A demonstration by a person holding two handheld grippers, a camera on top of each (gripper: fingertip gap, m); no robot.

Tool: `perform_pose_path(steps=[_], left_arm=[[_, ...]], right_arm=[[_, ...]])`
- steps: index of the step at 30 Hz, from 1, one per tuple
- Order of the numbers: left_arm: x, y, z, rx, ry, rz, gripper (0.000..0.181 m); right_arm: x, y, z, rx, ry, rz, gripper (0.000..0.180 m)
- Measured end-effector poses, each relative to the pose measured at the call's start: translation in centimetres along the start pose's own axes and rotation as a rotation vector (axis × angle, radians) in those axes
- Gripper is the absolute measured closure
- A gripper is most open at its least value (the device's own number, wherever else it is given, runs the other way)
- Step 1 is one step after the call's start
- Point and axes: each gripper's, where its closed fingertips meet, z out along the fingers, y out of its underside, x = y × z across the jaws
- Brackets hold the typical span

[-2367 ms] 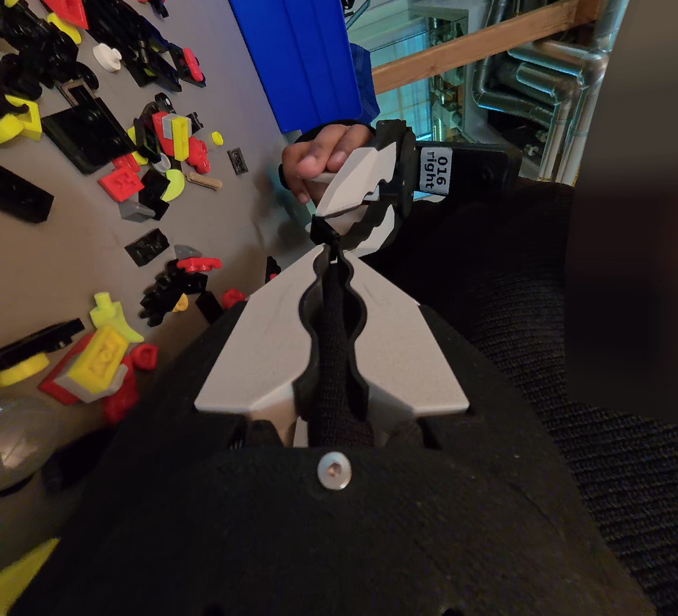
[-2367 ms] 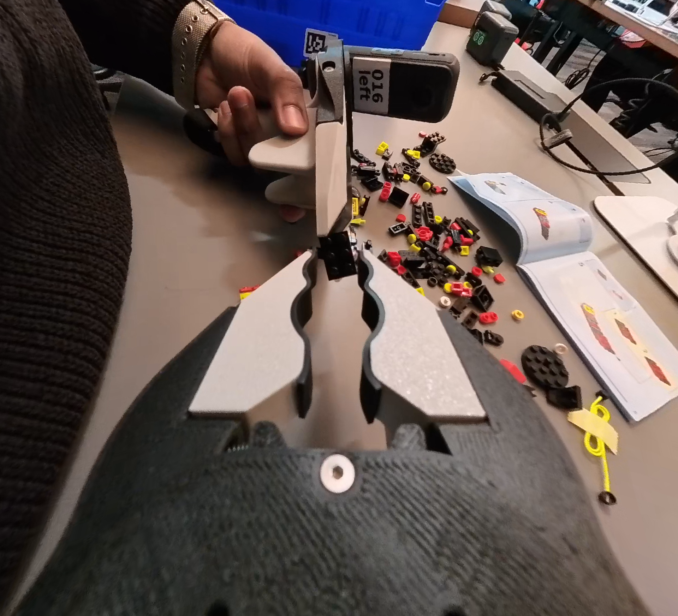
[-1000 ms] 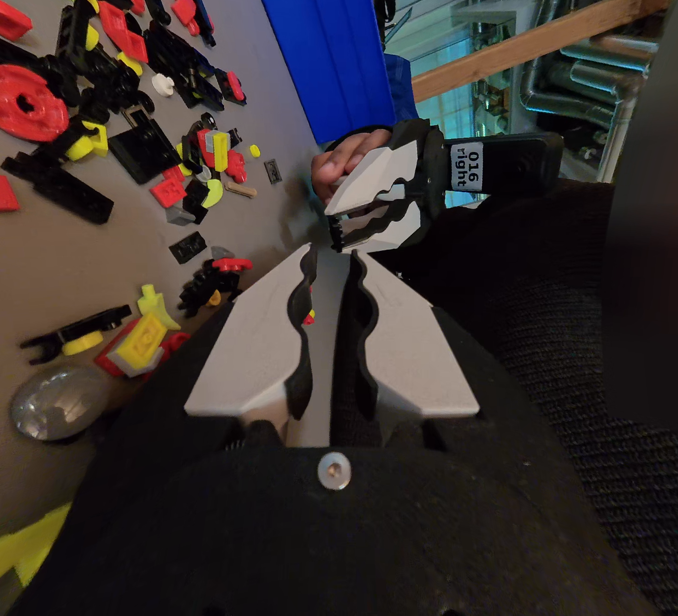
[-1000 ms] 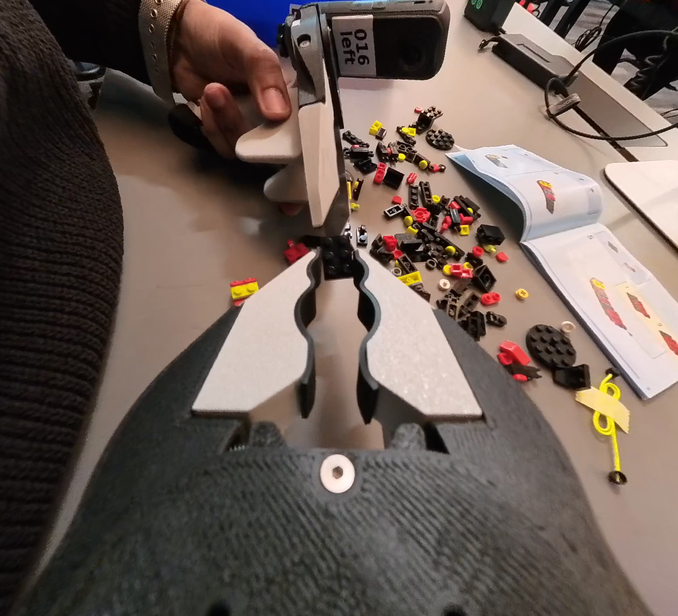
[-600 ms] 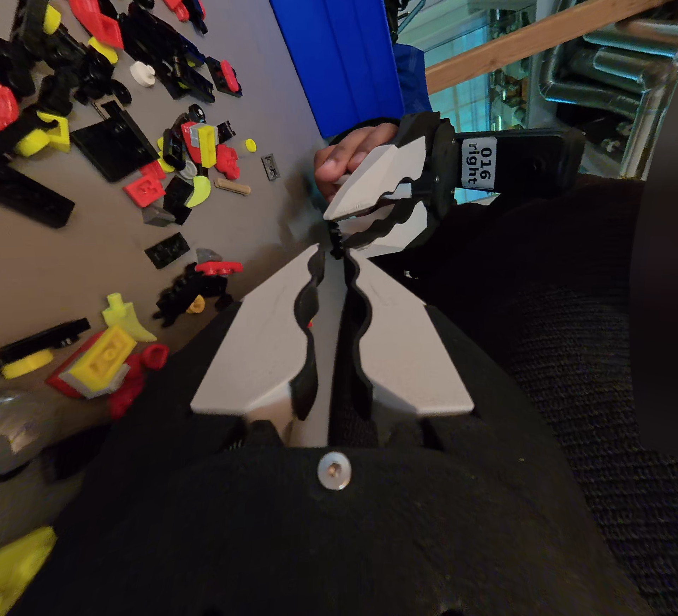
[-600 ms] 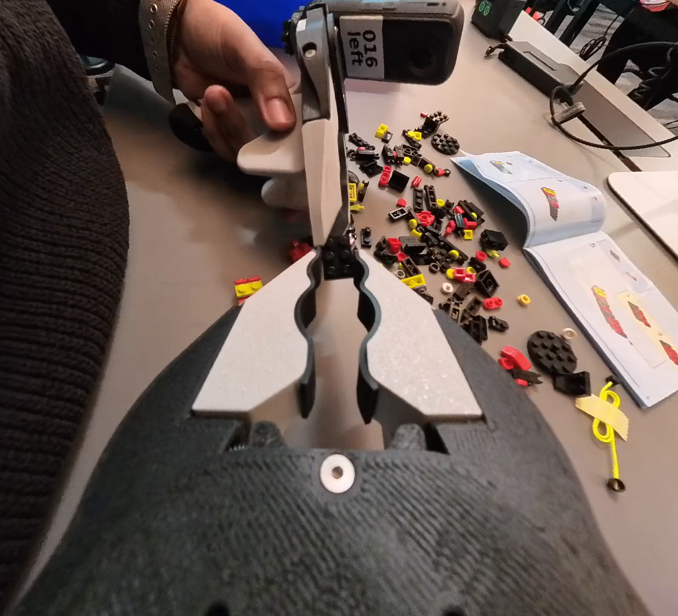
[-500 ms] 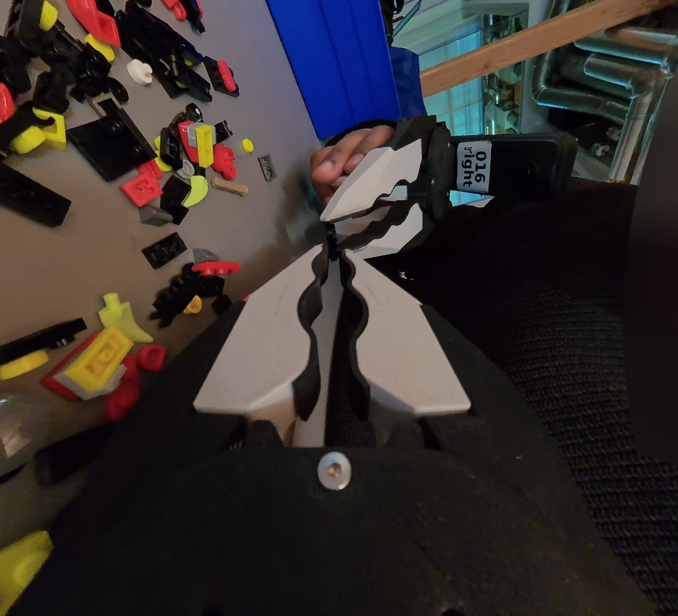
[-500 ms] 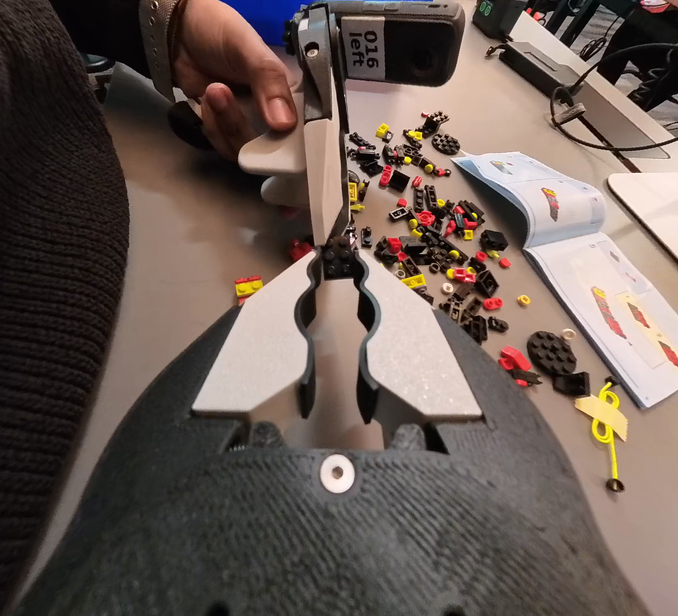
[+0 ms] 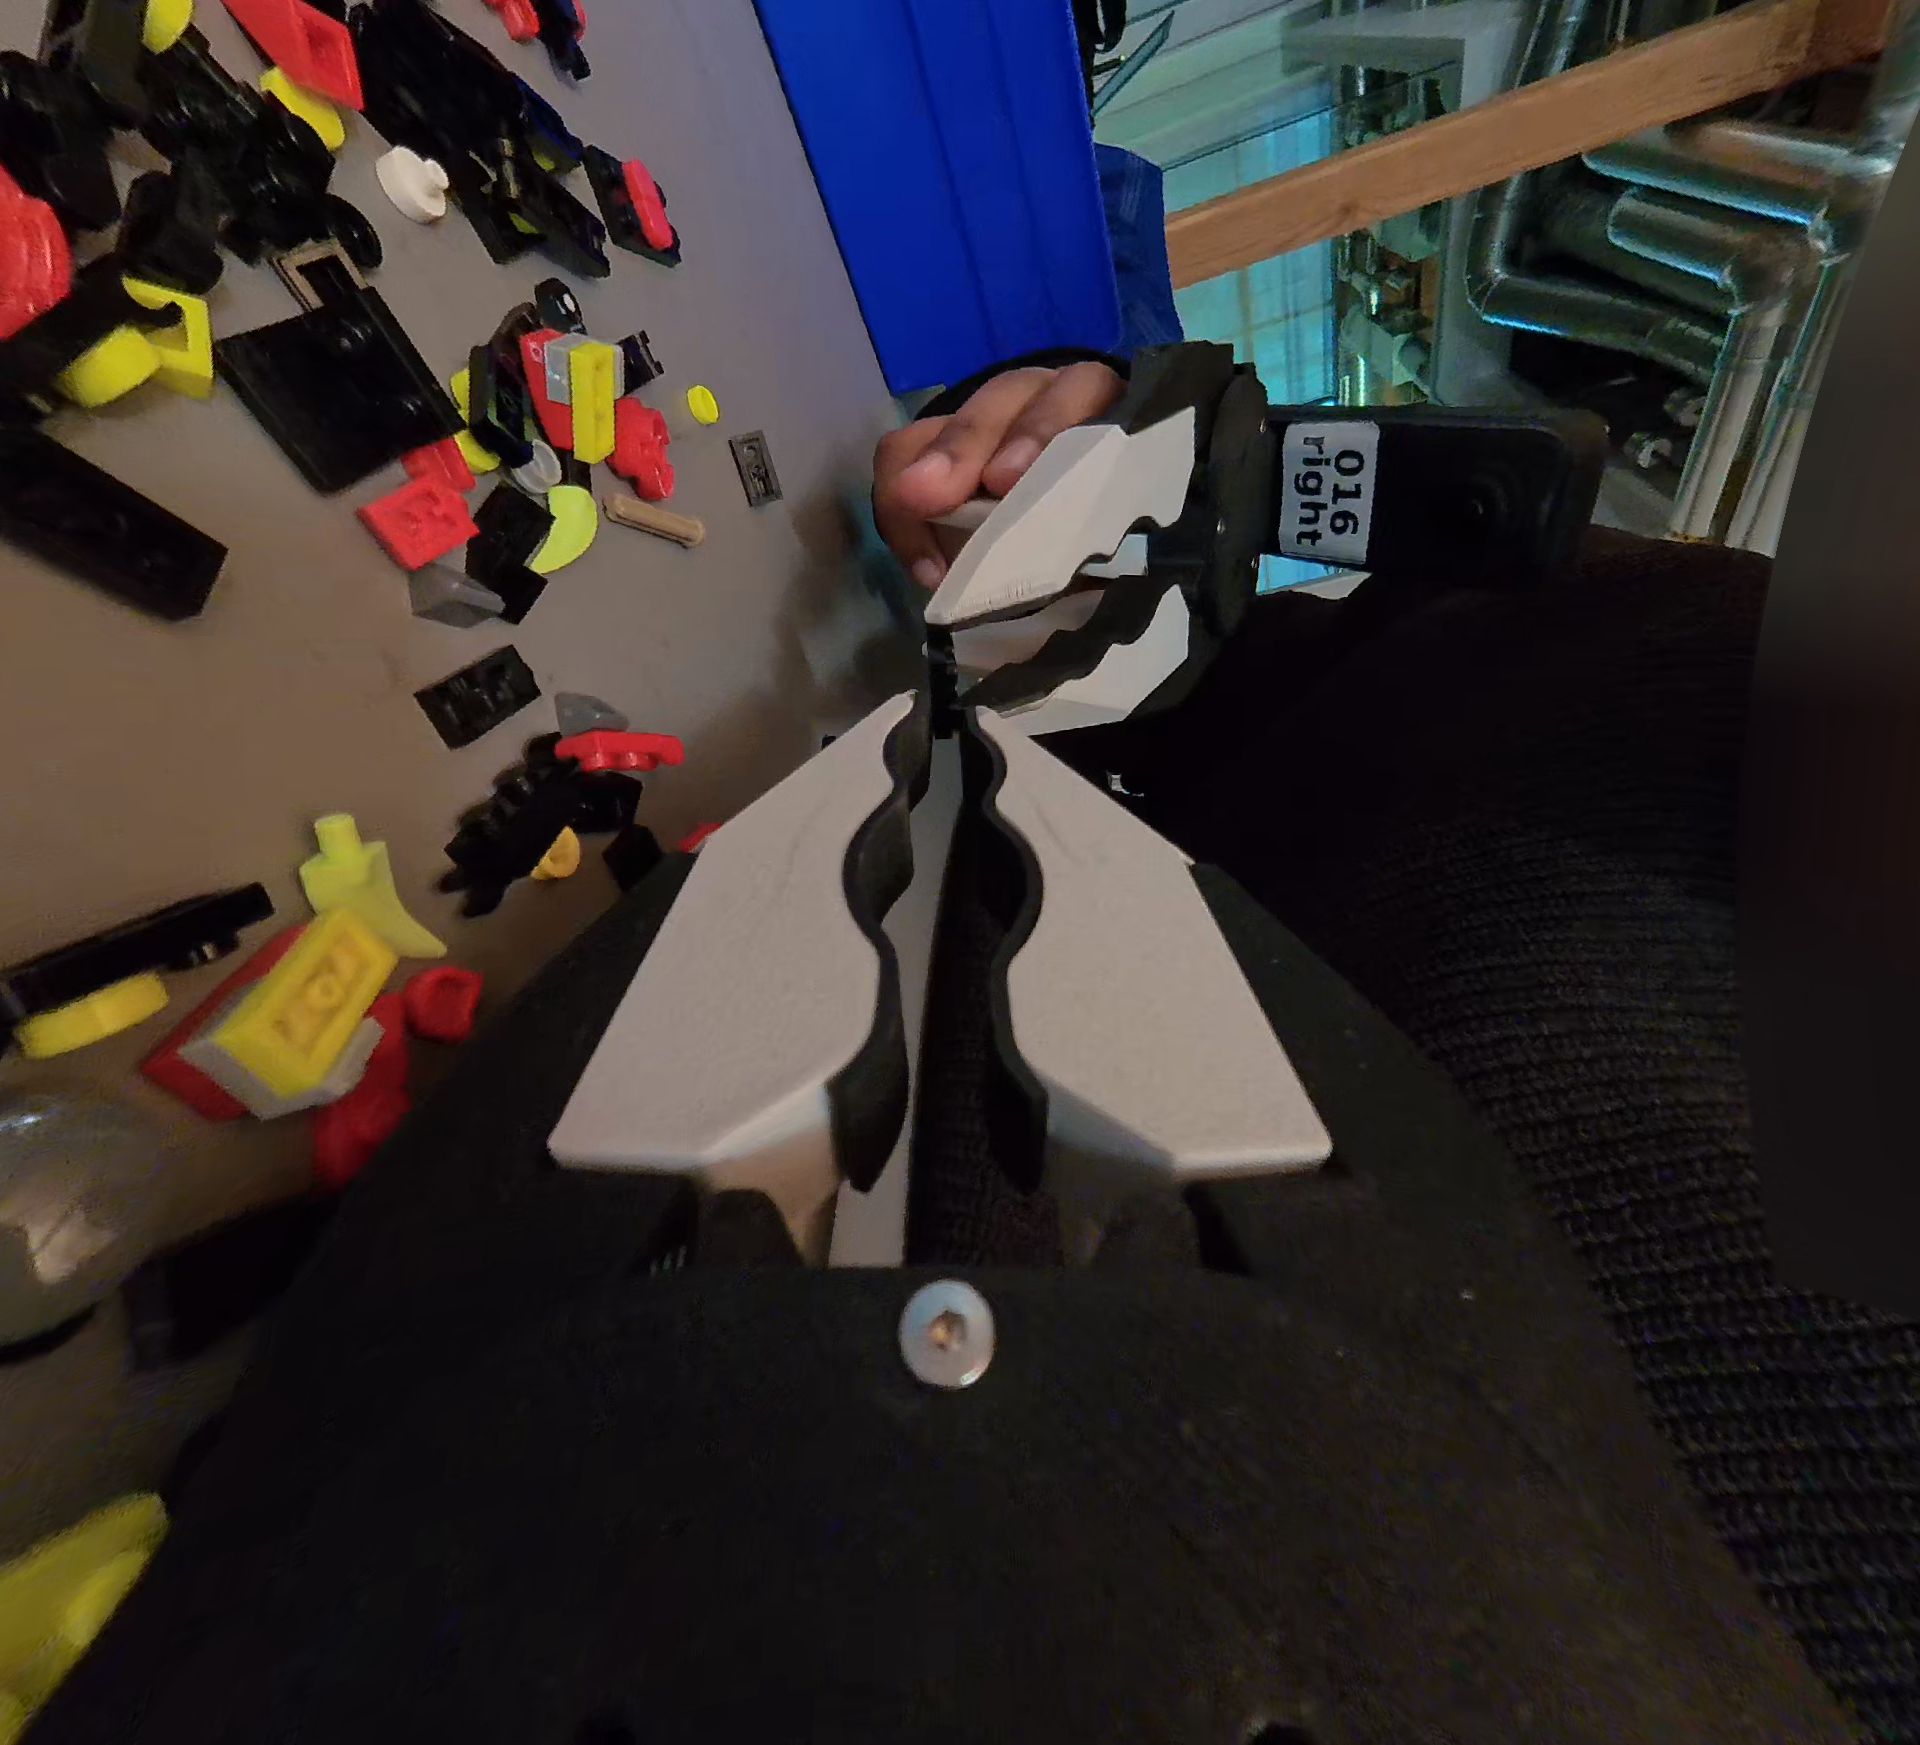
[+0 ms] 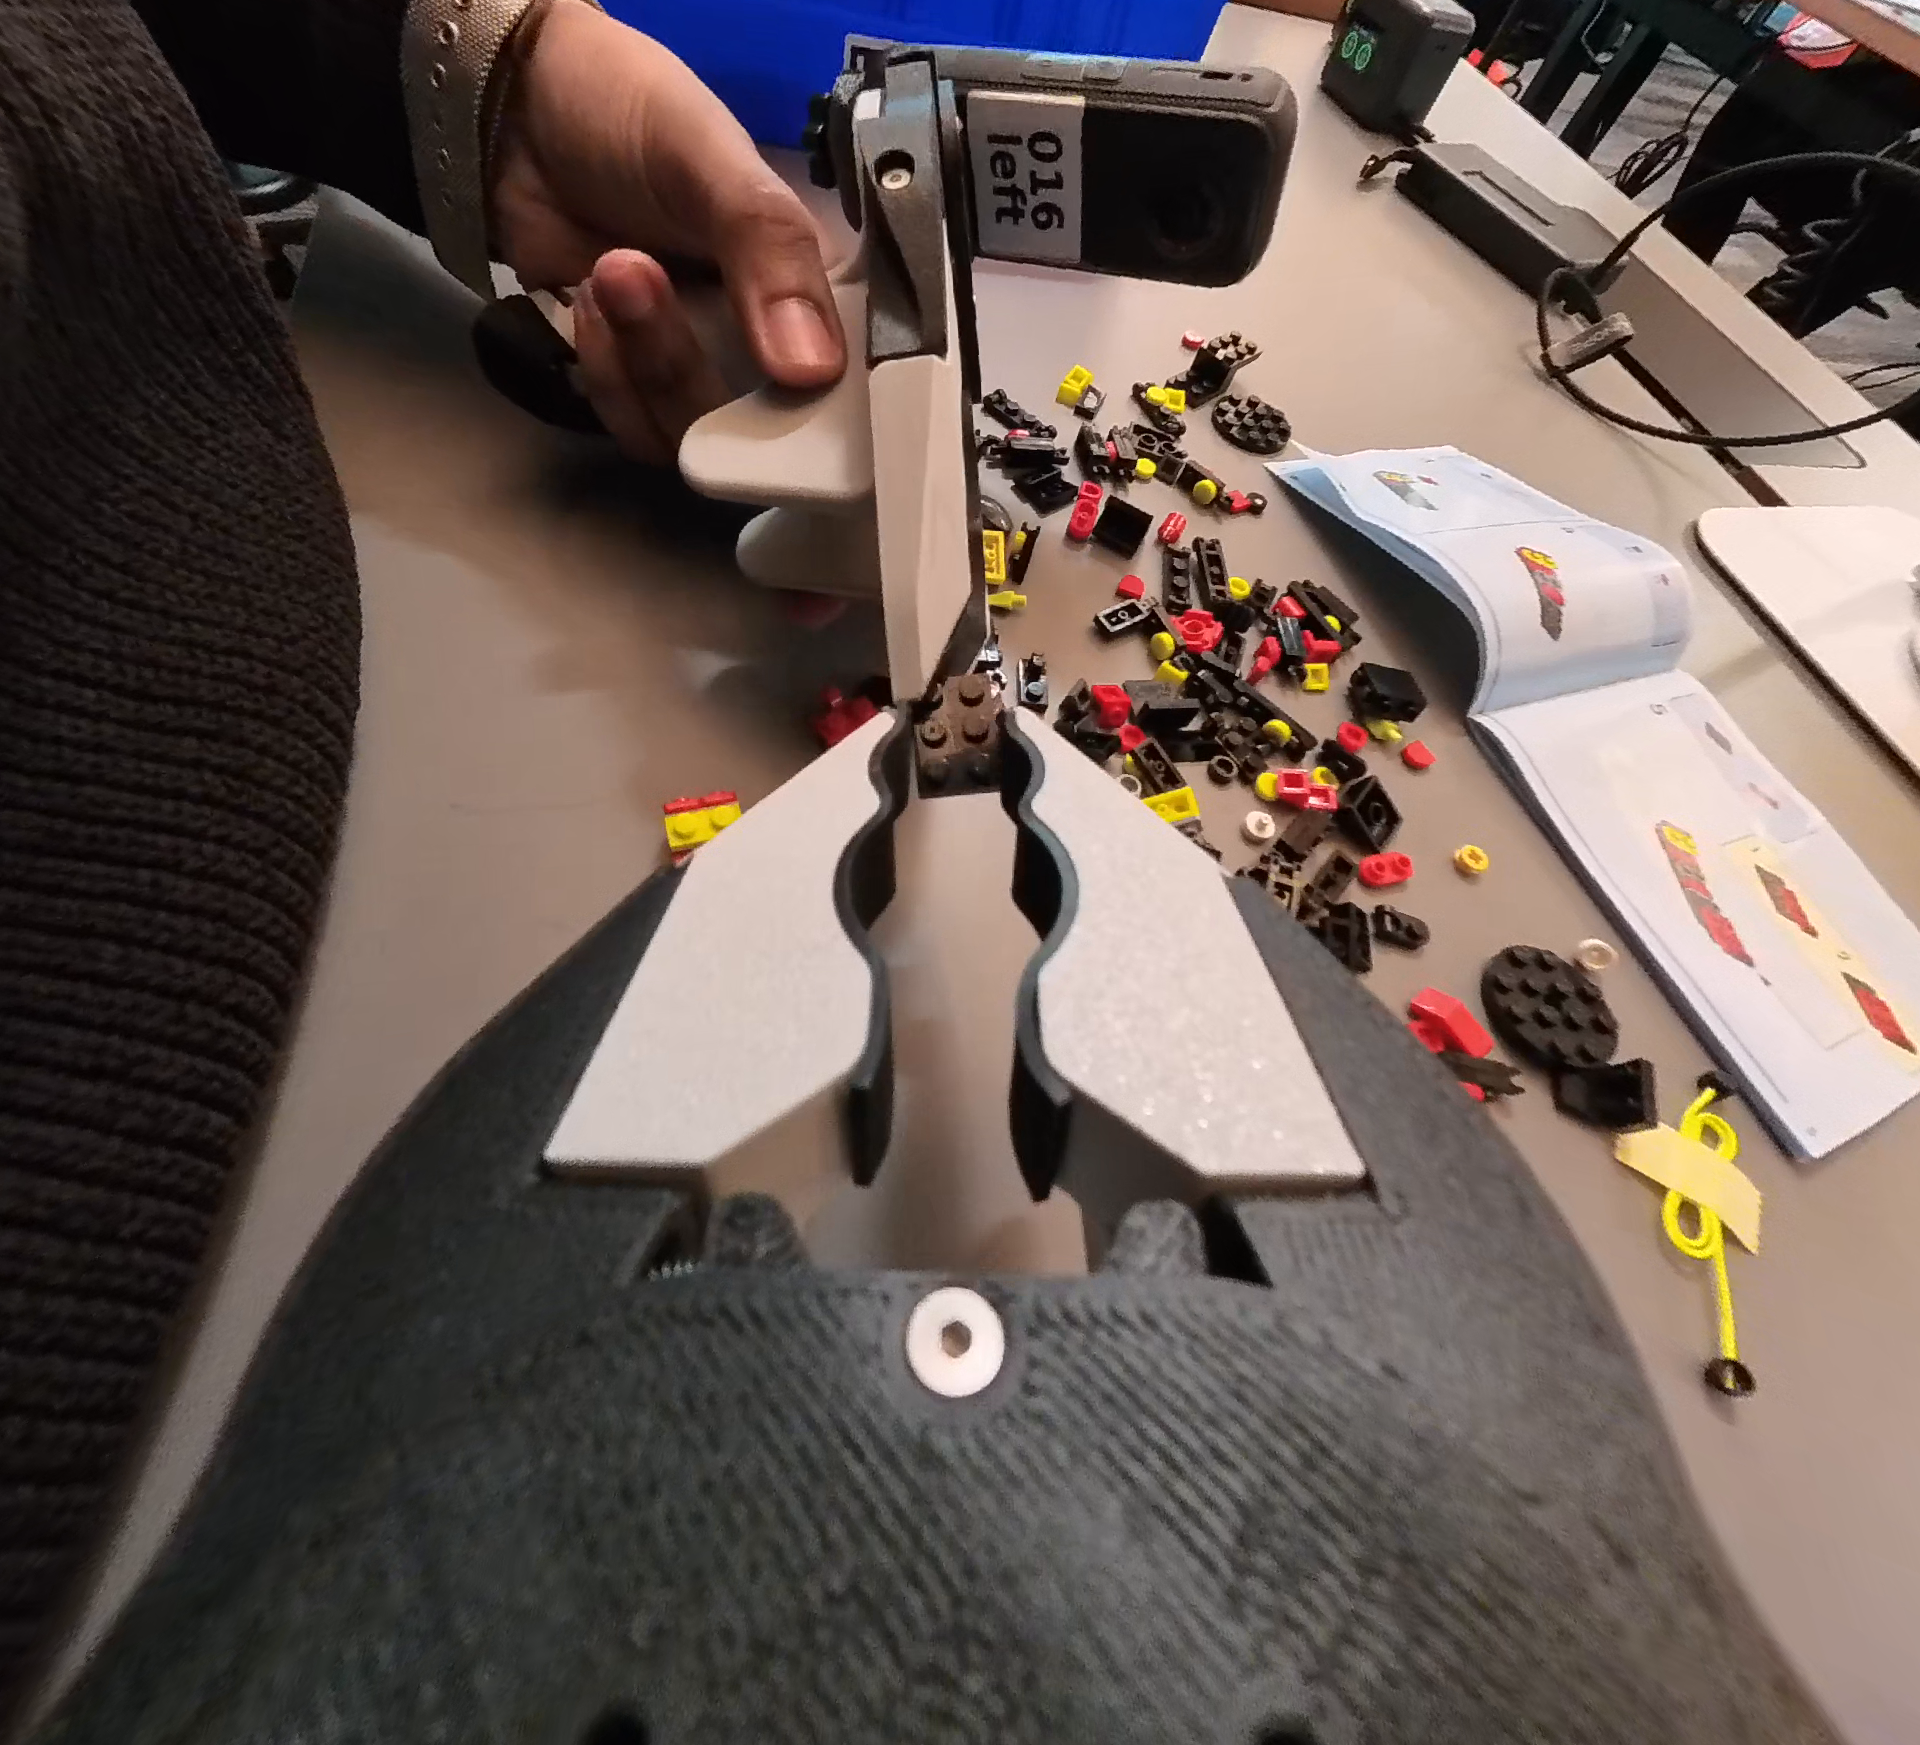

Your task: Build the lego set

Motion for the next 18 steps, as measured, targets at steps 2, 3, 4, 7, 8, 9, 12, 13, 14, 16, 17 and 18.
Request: perform_pose_path(steps=[2,3,4,7,8,9,12,13,14,16,17,18], left_arm=[[0.0,0.1,0.0,-0.003,0.000,0.004,0.179],[0.0,0.1,0.0,-0.006,-0.001,0.007,0.179],[0.0,0.2,0.1,-0.008,-0.004,0.011,0.179],[0.0,0.3,0.2,-0.017,-0.019,0.026,0.176],[0.0,0.3,0.2,-0.018,-0.026,0.032,0.171],[0.1,0.3,0.2,-0.019,-0.031,0.044,0.169],[0.2,0.6,0.2,-0.031,-0.077,0.105,0.162],[0.0,1.0,0.2,-0.050,-0.112,0.143,0.159],[-0.2,1.5,0.4,-0.077,-0.155,0.190,0.155],[-0.7,2.4,0.7,-0.132,-0.250,0.302,0.148],[-0.8,2.7,0.9,-0.149,-0.288,0.361,0.146],[-0.7,2.9,1.2,-0.160,-0.312,0.418,0.147]], right_arm=[[-0.1,0.0,0.0,-0.001,-0.005,-0.001,0.165],[-0.1,0.0,0.0,-0.002,-0.010,0.000,0.165],[-0.2,0.1,0.0,-0.005,-0.015,0.001,0.166],[0.0,0.2,-0.1,-0.011,-0.024,0.006,0.166],[0.2,0.1,-0.3,-0.008,-0.020,0.011,0.166],[0.6,0.0,-0.6,-0.004,-0.009,0.019,0.166],[2.2,-0.2,-2.0,0.003,0.036,0.055,0.166],[2.3,0.0,-2.4,-0.010,0.028,0.071,0.166],[2.1,0.4,-2.8,-0.036,0.004,0.084,0.166],[1.0,1.4,-3.2,-0.106,-0.053,0.084,0.166],[0.3,1.9,-3.3,-0.146,-0.087,0.066,0.166],[-0.5,2.5,-3.3,-0.185,-0.118,0.042,0.166]])
